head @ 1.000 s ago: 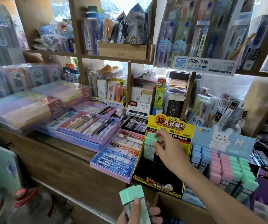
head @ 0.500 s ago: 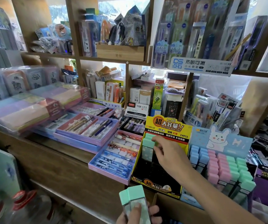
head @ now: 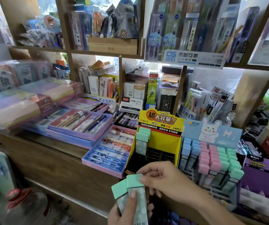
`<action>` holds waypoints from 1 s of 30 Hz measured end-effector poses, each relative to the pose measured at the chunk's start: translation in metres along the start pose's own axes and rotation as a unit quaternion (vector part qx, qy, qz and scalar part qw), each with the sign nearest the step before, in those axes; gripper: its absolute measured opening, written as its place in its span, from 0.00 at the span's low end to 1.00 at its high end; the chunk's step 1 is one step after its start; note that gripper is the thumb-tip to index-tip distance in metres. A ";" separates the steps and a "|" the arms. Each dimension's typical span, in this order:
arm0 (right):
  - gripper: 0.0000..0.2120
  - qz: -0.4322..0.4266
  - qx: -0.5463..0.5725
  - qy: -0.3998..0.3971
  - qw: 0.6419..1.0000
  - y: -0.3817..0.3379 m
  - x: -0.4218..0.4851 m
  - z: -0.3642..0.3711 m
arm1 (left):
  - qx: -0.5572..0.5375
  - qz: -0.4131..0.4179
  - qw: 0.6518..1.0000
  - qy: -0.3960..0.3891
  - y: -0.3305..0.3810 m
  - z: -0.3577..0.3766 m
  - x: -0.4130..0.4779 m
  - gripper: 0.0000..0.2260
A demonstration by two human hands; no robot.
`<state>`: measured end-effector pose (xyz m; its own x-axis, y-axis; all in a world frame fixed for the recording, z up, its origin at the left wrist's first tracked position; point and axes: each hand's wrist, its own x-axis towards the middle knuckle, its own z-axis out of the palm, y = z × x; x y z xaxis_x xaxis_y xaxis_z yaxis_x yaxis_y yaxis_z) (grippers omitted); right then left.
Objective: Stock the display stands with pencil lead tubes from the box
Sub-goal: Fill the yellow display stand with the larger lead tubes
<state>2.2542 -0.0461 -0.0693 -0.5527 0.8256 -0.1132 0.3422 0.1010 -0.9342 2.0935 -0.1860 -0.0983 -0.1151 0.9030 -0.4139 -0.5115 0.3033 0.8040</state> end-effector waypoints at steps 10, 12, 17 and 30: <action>0.06 -0.018 0.082 0.086 0.993 -0.004 0.001 -0.009 | -0.012 0.011 0.999 0.027 0.000 0.020 0.043 0.18; 0.06 -0.030 0.083 0.139 0.986 -0.008 0.006 -0.017 | 0.003 -0.015 0.995 0.099 0.002 0.032 0.049 0.23; 0.06 -0.079 0.043 0.237 0.967 -0.020 0.024 -0.034 | -0.093 -0.005 0.991 0.092 -0.010 0.028 0.042 0.19; 0.09 -0.126 -0.140 0.268 0.945 -0.015 0.065 -0.027 | -0.093 0.026 0.993 0.066 -0.006 0.027 0.029 0.12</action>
<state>2.2337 0.0211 -0.0539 -0.2041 0.9110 0.3585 0.4797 0.4123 -0.7746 2.1164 -0.1539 -0.1038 -0.2508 0.8645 -0.4356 -0.6482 0.1843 0.7388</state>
